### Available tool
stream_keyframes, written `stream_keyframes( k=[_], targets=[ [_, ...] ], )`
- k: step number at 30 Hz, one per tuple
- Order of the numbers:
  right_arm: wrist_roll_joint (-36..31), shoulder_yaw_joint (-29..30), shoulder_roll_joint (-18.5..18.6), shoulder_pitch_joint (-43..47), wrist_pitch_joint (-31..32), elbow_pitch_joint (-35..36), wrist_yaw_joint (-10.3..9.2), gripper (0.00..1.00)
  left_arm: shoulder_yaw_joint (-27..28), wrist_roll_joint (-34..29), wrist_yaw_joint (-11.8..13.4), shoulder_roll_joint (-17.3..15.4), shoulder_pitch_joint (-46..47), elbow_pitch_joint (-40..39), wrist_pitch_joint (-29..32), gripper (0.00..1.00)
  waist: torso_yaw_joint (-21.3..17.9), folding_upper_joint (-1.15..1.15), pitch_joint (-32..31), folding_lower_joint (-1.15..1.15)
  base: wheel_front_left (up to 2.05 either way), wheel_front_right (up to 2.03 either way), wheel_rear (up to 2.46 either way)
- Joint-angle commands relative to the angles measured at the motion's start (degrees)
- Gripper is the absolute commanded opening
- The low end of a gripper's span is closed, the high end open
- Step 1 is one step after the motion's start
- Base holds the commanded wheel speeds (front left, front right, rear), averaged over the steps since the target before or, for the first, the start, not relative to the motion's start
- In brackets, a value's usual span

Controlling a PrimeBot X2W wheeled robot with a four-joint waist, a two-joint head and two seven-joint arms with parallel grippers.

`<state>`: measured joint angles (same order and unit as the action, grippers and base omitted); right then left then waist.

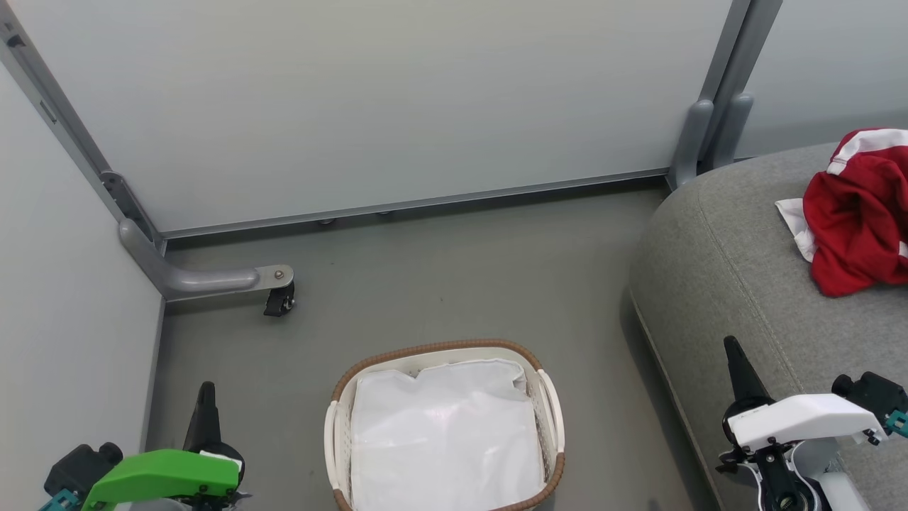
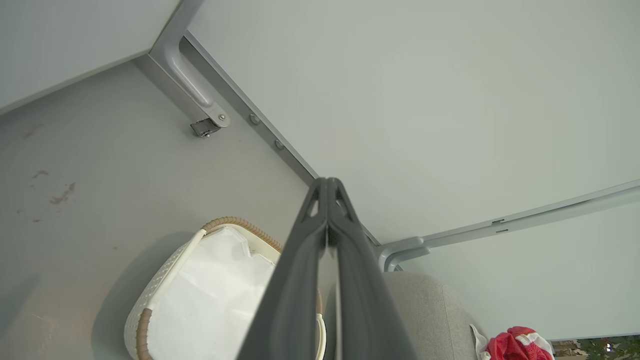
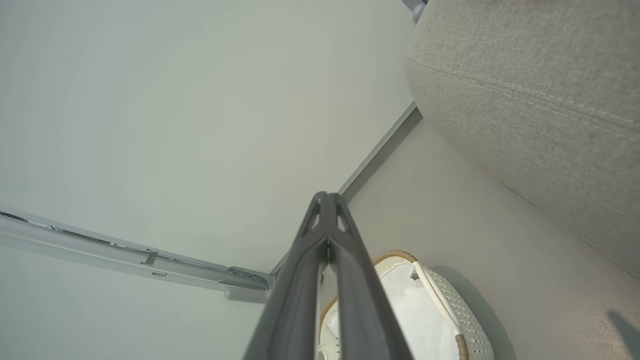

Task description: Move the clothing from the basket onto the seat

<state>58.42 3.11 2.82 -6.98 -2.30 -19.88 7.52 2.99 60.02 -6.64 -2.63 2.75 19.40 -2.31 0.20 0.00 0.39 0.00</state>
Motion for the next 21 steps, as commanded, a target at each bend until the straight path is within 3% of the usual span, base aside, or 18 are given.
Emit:
stream_keyframes(
  k=[1, 21],
  targets=[
    [1.7, 0.3, 0.3, -0.1, 0.4, 1.0, -0.02, 0.00, 0.3, 1.4, -0.4, -0.3, 1.5, -0.8, 0.3, 0.00, 0.0, 0.00, 0.0, 0.00, 0.00, 0.00, 0.00],
    [13.6, 1.5, 0.2, 0.3, 3.6, 2.9, -0.03, 0.00, 1.6, 13.0, -0.5, -0.3, 2.4, -2.6, 3.5, 0.00, -0.1, 0.00, -0.1, 0.00, 0.00, 0.00, 0.00]
  ],
)
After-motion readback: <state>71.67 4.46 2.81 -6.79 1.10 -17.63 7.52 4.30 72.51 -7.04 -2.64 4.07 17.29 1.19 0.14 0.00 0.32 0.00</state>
